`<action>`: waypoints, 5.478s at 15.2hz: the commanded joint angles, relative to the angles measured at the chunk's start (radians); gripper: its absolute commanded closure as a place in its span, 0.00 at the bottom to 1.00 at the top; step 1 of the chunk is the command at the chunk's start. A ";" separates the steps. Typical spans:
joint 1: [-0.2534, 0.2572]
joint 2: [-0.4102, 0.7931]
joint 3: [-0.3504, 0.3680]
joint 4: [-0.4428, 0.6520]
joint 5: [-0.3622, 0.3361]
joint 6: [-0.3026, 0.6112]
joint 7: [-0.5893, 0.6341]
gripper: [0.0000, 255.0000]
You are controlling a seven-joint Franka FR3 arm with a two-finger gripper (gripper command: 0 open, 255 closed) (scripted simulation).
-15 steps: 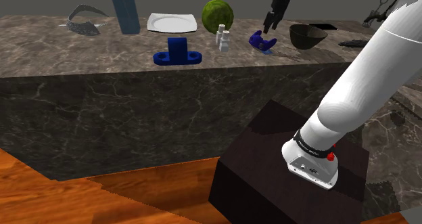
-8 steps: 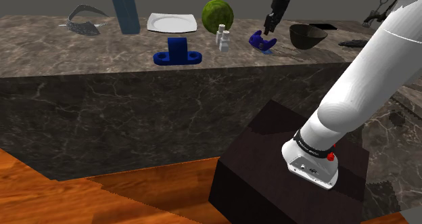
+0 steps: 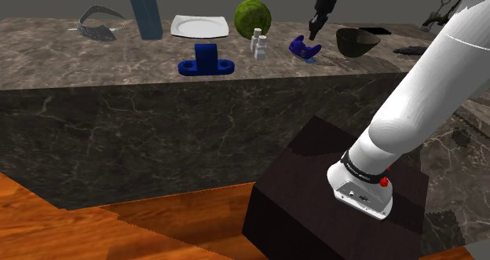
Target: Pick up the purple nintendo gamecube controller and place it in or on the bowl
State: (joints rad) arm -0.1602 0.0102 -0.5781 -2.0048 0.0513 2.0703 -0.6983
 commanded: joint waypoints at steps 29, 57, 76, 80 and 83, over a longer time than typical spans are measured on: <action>0.064 0.008 0.138 -0.129 -0.326 0.211 1.128 1.00; 0.077 -0.082 0.154 0.088 -0.323 -0.089 1.082 1.00; -0.007 -0.153 0.047 0.137 -0.328 -0.155 0.869 1.00; 0.010 -0.242 0.056 0.013 -0.332 -0.097 0.789 0.00; 0.022 -0.356 0.026 -0.148 -0.324 -0.016 0.608 0.00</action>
State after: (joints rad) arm -0.1428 -0.3051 -0.5426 -2.1014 -0.2752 2.0312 -0.0219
